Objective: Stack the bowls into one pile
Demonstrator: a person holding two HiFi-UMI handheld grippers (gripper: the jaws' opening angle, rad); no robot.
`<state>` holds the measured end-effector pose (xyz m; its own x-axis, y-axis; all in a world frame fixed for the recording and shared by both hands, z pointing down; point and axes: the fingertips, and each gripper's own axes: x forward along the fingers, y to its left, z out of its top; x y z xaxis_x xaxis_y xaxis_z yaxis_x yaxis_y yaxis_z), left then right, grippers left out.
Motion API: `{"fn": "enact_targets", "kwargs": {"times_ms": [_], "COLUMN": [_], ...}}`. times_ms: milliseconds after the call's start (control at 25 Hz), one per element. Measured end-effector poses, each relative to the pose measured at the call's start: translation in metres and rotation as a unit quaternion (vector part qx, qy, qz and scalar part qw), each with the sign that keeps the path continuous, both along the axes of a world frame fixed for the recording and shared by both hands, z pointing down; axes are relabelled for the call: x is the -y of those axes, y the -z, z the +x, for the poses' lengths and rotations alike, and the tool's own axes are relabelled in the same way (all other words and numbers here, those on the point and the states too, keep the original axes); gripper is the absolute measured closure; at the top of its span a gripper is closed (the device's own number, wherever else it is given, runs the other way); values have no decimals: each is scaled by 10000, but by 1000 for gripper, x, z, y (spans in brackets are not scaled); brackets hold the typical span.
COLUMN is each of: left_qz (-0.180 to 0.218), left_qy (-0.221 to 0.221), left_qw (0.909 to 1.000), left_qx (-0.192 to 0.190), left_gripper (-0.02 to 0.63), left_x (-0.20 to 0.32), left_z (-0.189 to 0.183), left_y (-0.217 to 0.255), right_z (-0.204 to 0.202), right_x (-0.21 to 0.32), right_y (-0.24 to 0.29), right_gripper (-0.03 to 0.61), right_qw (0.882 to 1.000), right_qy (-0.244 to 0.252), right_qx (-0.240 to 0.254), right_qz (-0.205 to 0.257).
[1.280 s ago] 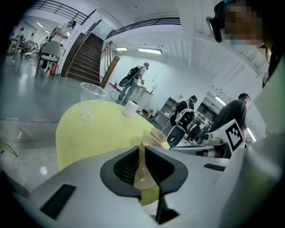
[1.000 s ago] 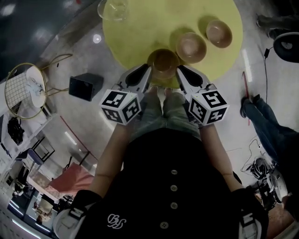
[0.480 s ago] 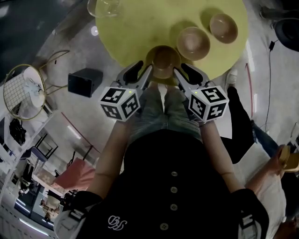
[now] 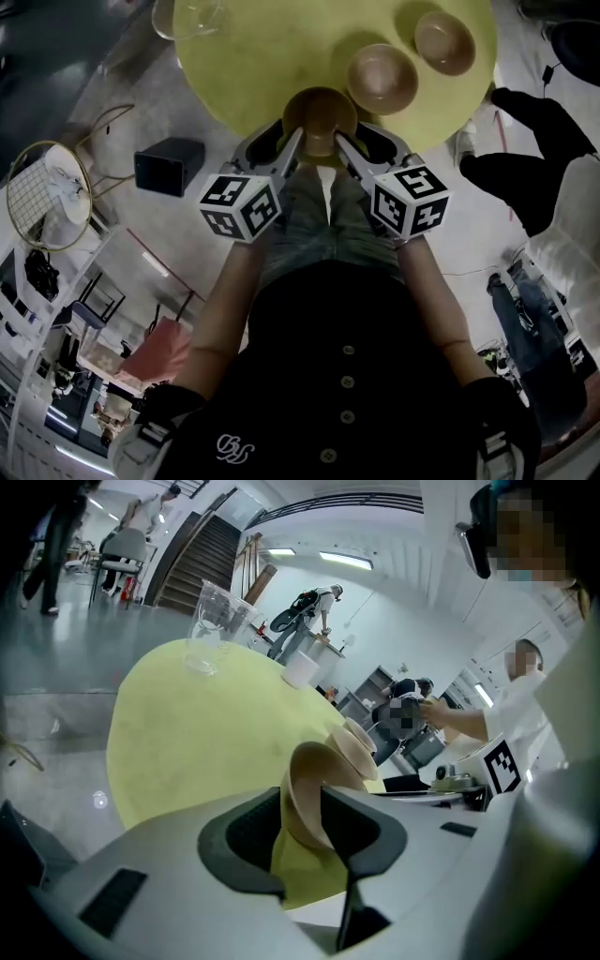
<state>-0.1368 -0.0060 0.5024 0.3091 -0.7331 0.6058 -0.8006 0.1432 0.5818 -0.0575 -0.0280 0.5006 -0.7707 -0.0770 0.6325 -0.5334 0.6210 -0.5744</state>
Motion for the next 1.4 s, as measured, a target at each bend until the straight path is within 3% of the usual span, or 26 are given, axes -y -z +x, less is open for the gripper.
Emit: {"fn": "enact_targets", "kwargs": {"times_ms": [800, 1160, 1400], "left_qz": [288, 652, 912], "left_qy": [-170, -471, -691], "left_qw": [9994, 9965, 9928], "left_qx": [-15, -232, -364], "left_gripper": [479, 479, 479], "left_x": [4, 13, 36], "left_z": [-8, -15, 2], "left_y": [31, 58, 69], "right_z": [-11, -18, -2], "right_x": [-1, 12, 33], "right_y": [28, 51, 64], "right_gripper": [448, 448, 448], "right_qw": [9995, 9964, 9910], "right_qy": [-175, -684, -1074], "right_qx": [96, 314, 249], "right_qz": [262, 398, 757]}}
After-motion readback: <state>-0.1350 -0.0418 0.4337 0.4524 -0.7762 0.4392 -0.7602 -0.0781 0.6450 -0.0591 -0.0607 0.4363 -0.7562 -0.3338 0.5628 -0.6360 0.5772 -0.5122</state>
